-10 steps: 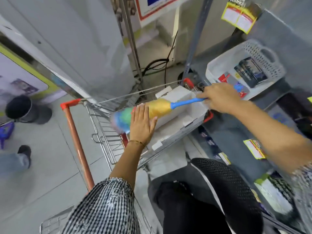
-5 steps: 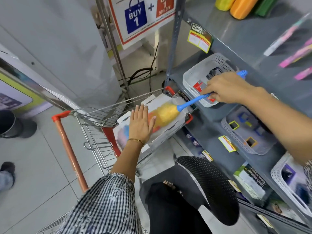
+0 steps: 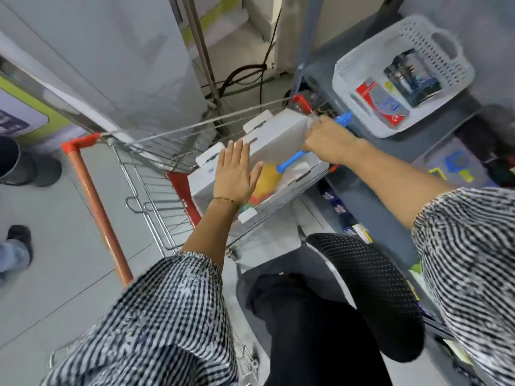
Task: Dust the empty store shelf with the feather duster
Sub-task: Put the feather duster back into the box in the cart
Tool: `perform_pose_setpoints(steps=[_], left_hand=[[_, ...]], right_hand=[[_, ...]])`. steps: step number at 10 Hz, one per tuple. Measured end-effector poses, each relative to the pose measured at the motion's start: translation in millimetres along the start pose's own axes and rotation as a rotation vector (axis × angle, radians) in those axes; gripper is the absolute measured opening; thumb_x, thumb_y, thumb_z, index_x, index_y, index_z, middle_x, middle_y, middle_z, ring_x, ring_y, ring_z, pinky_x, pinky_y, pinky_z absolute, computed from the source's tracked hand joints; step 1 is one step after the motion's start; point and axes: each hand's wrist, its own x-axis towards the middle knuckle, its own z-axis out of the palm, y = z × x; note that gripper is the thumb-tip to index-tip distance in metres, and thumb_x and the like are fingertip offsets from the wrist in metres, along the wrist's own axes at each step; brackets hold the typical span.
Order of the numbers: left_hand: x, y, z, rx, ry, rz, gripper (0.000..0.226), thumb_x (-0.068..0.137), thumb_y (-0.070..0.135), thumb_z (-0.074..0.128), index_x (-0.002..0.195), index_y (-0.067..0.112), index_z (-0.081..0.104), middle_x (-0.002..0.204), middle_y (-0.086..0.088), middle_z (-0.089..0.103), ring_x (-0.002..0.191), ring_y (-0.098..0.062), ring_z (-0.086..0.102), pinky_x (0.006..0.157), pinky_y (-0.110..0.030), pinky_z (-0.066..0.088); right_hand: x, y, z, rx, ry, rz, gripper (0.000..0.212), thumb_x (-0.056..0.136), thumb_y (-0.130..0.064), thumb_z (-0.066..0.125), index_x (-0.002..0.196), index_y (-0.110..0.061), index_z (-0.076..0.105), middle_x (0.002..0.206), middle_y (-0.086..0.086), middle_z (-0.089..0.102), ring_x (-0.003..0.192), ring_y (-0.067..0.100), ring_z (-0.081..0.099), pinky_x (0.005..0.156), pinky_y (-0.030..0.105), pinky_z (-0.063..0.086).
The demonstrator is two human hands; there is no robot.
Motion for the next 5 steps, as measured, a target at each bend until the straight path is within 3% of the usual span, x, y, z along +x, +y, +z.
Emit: perform_pose_setpoints(steps=[3, 5], left_hand=[[22.0, -10.7, 47.1, 0.012, 0.03, 0.029, 0.055, 0.097, 0.038, 0.033, 0.138, 0.001, 0.028, 0.149, -0.021, 0.03, 0.14, -0.035, 0.018, 0.116, -0.044, 0.008], [27.2, 17.9, 20.1, -0.019, 0.048, 0.053, 0.056, 0.097, 0.038, 0.032, 0.139, 0.002, 0.026, 0.15, -0.02, 0.029, 0.141, -0.033, 0.016, 0.117, -0.044, 0.007]], right_hand=[[45.5, -42.1, 61.8, 0.033, -0.115, 0.041, 0.025, 0.079, 0.0, 0.06, 0.097, -0.015, 0.069, 0.098, 0.005, 0.071, 0.101, 0.027, 0.058, 0.097, 0.04, 0.037], [28.2, -30.5, 38.7, 0.158, -0.018, 0.127, 0.02, 0.083, -0.005, 0.059, 0.101, -0.011, 0.068, 0.107, 0.008, 0.067, 0.114, 0.028, 0.047, 0.104, 0.044, 0.032]])
